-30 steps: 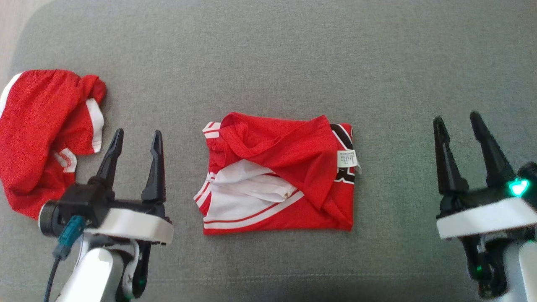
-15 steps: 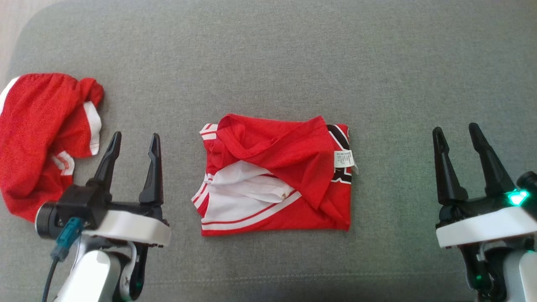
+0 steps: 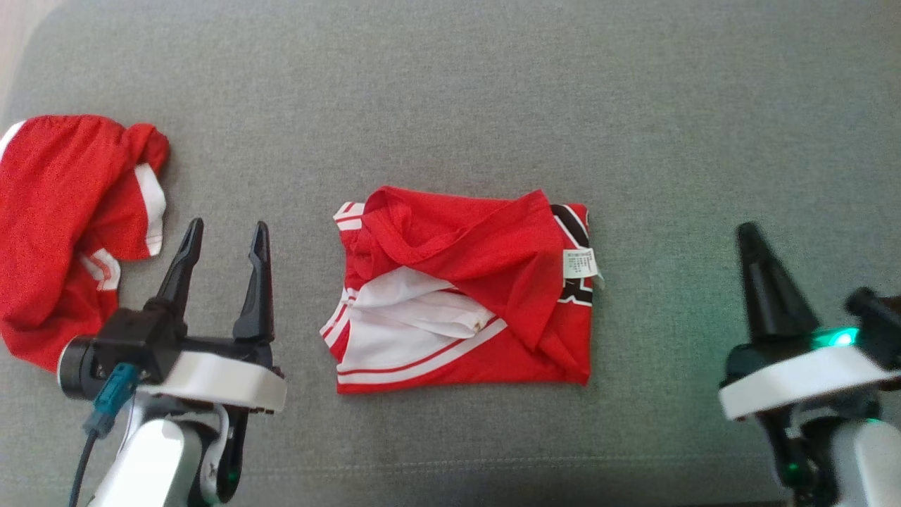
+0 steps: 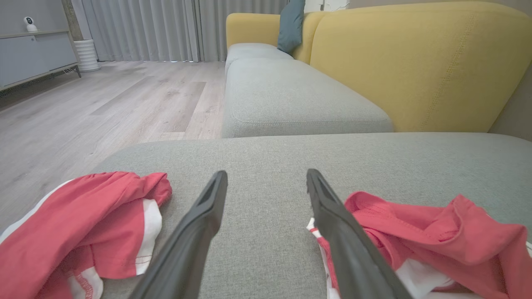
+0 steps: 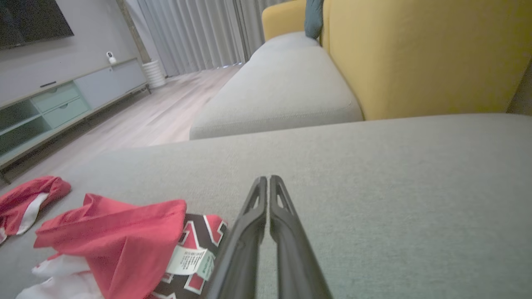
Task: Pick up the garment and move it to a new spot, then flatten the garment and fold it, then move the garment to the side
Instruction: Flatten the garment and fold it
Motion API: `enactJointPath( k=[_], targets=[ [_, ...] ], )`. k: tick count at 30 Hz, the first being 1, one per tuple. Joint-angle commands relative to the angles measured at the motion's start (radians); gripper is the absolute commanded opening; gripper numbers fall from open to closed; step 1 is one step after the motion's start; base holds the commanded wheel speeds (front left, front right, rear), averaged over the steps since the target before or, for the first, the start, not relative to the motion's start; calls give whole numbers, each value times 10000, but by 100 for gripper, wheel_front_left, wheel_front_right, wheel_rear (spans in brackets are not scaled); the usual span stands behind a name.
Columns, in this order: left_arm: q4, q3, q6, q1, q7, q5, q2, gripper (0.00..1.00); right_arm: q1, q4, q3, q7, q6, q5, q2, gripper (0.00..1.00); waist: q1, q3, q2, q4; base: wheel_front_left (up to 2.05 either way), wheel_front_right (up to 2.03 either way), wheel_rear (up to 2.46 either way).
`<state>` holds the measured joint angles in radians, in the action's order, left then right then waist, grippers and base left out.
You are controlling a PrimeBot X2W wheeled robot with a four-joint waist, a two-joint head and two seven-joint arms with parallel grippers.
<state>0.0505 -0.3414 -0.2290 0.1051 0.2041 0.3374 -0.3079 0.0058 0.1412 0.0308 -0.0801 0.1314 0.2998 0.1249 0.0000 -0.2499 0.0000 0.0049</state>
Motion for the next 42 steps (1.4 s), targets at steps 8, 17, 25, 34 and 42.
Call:
enactJointPath(
  k=[8, 17, 25, 34, 42],
  targets=[
    [371, 288, 46, 696, 57, -50, -239, 100, -1702, -1799, 2047, 205, -7, 451, 138, 0, 0, -362, 0, 233, 0, 0, 0],
    [223, 196, 116, 981, 172, -61, -186, 100, -2899, -4179, 3287, 598, -7, 1008, 26, 0, 0, -591, 0, 563, 0, 0, 0],
    [90, 157, 135, 1054, 269, -34, -128, 100, -3275, -4676, 3980, 1087, -7, 1570, 116, 0, 0, -611, 0, 627, 0, 0, 0],
    [-11, 108, 142, 1100, 347, 2, -90, 100, -3591, -4609, 5435, 1240, -7, 2669, 461, 0, 0, -584, 0, 665, 0, 0, 0],
    [-80, 72, 131, 1109, 395, 36, -51, 100, -3717, -4368, 6624, 1303, -7, 3232, 593, 0, 0, -550, 0, 747, 0, 0, 0]
  ],
)
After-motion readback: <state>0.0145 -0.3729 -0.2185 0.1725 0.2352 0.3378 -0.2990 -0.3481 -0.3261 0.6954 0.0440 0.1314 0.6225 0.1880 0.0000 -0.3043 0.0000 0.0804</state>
